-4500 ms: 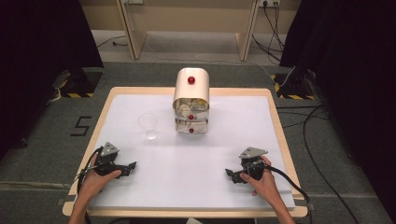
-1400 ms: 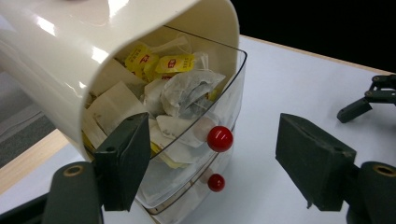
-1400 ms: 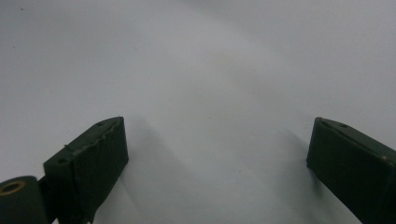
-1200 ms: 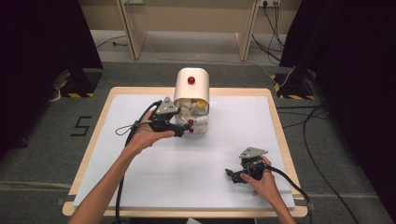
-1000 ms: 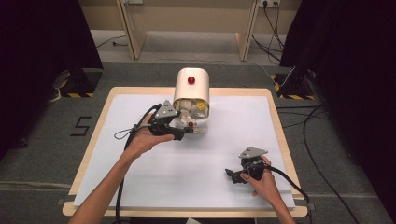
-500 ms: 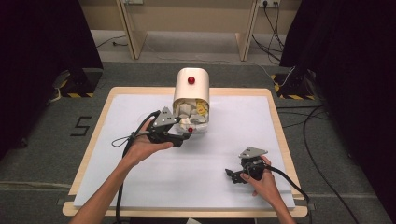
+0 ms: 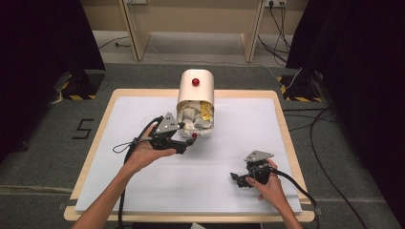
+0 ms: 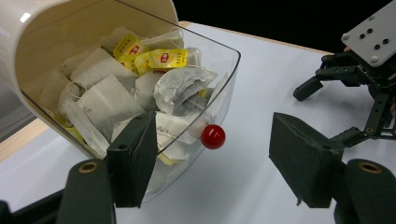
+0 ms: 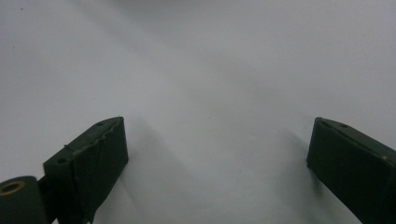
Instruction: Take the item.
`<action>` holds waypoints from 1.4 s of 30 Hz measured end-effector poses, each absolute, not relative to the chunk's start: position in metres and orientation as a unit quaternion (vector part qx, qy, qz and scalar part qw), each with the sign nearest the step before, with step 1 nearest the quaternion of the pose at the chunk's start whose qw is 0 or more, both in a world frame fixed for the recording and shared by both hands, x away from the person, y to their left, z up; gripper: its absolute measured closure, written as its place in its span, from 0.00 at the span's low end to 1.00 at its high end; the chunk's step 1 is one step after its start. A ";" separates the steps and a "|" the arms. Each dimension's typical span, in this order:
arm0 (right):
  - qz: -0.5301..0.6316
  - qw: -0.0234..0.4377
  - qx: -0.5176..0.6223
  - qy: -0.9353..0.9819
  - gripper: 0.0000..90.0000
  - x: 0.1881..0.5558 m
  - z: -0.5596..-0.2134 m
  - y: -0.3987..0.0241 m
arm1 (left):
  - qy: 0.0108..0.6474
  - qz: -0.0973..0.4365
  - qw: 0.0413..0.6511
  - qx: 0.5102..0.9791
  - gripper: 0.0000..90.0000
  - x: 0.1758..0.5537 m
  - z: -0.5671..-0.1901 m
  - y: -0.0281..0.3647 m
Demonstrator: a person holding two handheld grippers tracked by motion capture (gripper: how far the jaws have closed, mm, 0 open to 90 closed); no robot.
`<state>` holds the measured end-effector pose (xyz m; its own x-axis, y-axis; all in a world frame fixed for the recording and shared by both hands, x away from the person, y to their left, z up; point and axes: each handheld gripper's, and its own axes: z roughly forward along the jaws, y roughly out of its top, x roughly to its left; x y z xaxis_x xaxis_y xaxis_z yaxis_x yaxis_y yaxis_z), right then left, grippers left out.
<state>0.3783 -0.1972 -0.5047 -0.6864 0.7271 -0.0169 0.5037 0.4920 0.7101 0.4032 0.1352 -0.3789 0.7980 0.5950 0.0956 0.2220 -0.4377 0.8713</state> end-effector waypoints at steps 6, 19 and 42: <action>0.350 0.160 0.363 0.849 0.06 0.378 -0.505 -0.197 | 0.246 0.198 0.470 0.824 0.36 0.400 -0.380 0.136; 0.350 0.160 0.363 0.849 0.06 0.378 -0.505 -0.197 | 0.240 0.172 0.480 0.826 0.34 0.398 -0.375 0.138; 0.350 0.160 0.362 0.849 0.06 0.378 -0.505 -0.197 | 0.256 0.195 0.460 0.827 0.49 0.438 -0.361 0.118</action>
<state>0.3783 -0.1972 -0.5046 -0.6866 0.7268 -0.0184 0.5029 0.4931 0.7098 0.4384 0.1175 -0.3607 0.7928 0.6032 0.0865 0.2445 -0.4449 0.8615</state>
